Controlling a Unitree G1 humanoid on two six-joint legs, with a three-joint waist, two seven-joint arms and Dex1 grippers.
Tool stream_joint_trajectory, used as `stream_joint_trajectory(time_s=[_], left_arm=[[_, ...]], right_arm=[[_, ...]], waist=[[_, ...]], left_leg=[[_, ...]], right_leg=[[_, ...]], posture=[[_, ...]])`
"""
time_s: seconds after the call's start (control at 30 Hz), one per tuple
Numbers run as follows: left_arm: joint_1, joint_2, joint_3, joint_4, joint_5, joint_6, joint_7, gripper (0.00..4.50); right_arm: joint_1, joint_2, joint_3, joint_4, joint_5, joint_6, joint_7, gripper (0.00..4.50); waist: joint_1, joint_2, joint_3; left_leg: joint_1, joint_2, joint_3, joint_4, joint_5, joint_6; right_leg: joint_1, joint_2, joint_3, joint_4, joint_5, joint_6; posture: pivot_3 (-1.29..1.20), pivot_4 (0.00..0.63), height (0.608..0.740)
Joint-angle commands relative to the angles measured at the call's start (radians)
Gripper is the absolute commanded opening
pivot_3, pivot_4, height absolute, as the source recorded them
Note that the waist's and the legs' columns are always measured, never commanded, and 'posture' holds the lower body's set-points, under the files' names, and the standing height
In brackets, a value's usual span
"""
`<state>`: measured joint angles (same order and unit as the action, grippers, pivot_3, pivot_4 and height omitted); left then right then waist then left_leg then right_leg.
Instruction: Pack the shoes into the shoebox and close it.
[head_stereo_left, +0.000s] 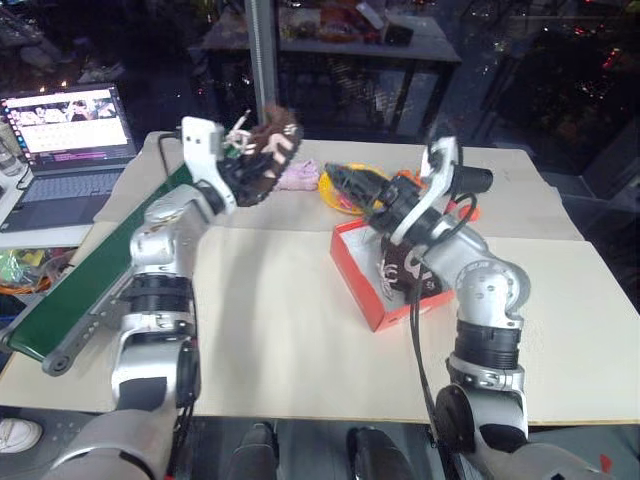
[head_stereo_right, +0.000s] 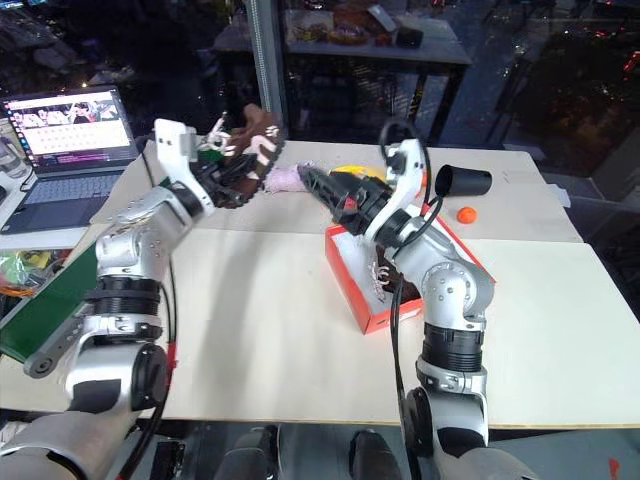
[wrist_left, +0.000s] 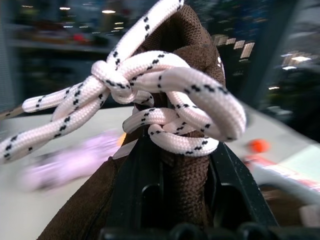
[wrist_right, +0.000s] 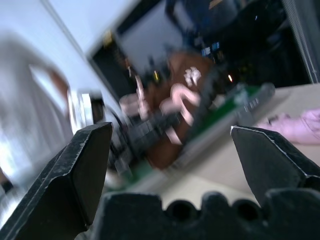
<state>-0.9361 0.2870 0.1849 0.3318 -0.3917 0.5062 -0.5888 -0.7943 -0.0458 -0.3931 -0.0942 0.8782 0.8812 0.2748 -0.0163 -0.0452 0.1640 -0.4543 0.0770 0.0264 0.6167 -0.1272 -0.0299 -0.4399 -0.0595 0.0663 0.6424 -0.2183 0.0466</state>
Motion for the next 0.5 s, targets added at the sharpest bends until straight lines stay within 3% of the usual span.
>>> stream_joint_trajectory(time_s=[0.03,0.3,0.5], left_arm=[[-0.026,-0.035,-0.023,-0.145,-0.059,0.071,0.022,0.73],[-0.02,-0.101,-0.063,-0.251,-0.121,0.18,0.041,0.73],[-0.012,-0.13,-0.105,-0.273,-0.129,0.198,0.046,0.73]], right_arm=[[-0.054,-0.003,-0.093,0.018,0.131,0.012,-0.11,4.5],[-0.052,-0.019,-0.097,0.023,0.215,-0.006,-0.214,4.5],[-0.032,-0.044,-0.049,0.012,0.194,-0.009,-0.222,4.5]], waist=[[-0.003,0.0,0.0],[-0.018,0.001,0.0],[-0.022,0.001,0.0]], left_leg=[[0.0,0.0,0.0,0.0,0.0,0.0],[0.0,0.0,0.0,0.0,0.0,0.001],[0.0,0.0,-0.001,0.0,0.0,0.001]], right_leg=[[0.0,0.0,0.0,0.0,0.0,0.0],[0.0,0.0,0.001,-0.001,0.0,0.0],[0.0,0.0,0.001,-0.001,0.0,0.0]], posture=[[0.0,0.15,0.74],[0.0,0.15,0.74],[0.0,0.15,0.74]])
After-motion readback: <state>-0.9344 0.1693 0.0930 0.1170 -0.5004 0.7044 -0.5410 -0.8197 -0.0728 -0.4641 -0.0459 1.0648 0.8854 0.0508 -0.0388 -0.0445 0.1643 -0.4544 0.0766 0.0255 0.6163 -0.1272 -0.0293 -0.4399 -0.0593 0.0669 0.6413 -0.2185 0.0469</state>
